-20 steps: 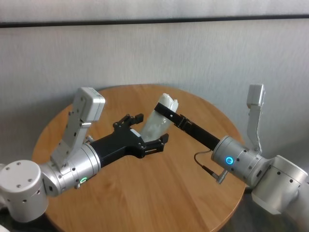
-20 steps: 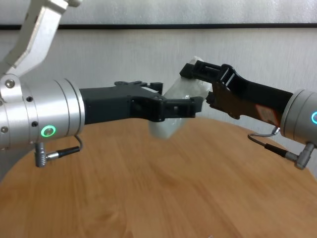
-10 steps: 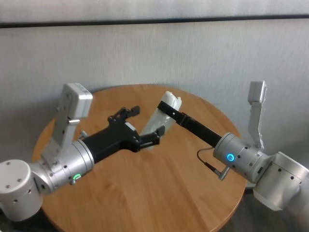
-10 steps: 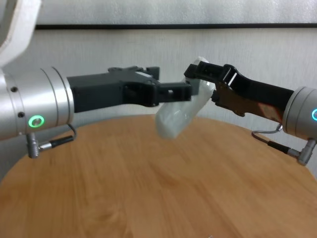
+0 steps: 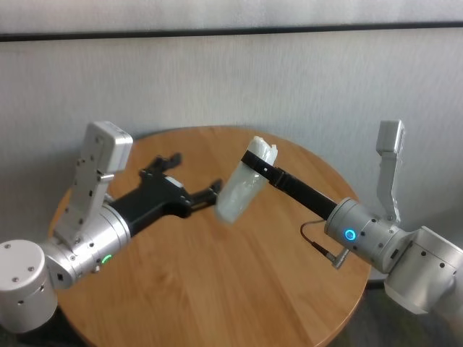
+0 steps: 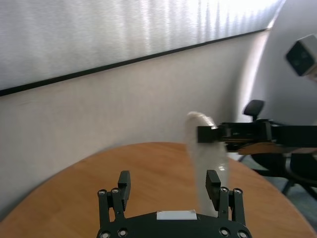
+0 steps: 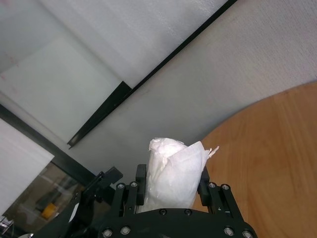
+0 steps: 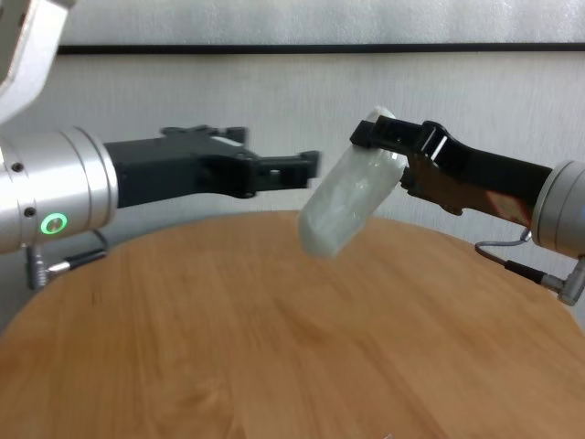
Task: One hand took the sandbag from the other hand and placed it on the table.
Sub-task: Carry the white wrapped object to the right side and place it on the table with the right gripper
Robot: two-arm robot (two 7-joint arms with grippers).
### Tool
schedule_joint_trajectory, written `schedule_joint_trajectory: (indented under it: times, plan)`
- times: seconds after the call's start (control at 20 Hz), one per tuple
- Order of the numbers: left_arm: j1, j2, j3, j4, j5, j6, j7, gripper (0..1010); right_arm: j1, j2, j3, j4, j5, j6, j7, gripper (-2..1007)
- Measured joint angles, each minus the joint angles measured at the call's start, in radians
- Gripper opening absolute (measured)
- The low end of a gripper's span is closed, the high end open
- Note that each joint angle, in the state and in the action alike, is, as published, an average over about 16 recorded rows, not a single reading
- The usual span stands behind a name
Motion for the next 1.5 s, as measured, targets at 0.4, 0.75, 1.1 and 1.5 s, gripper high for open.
schedule_joint_trajectory:
  times: [0.4, 0.75, 1.1, 1.5]
  plan:
    - [0.028, -0.034, -0.055, -0.008, 0.084, 0.042, 0.166, 1001, -0.004, -0.002, 0.007, 0.004, -0.003, 0.003, 0.006, 598]
    - [0.042, -0.057, -0.086, -0.013, 0.126, 0.081, 0.236, 1001, -0.005, -0.004, 0.009, 0.006, -0.005, 0.007, 0.009, 598]
    - [0.042, -0.061, -0.089, -0.015, 0.134, 0.100, 0.241, 1001, -0.005, -0.003, 0.008, 0.006, -0.011, 0.012, 0.006, 598]
    - [0.042, -0.060, -0.087, -0.014, 0.131, 0.096, 0.244, 1001, -0.006, 0.004, 0.009, 0.003, -0.024, 0.018, -0.013, 598]
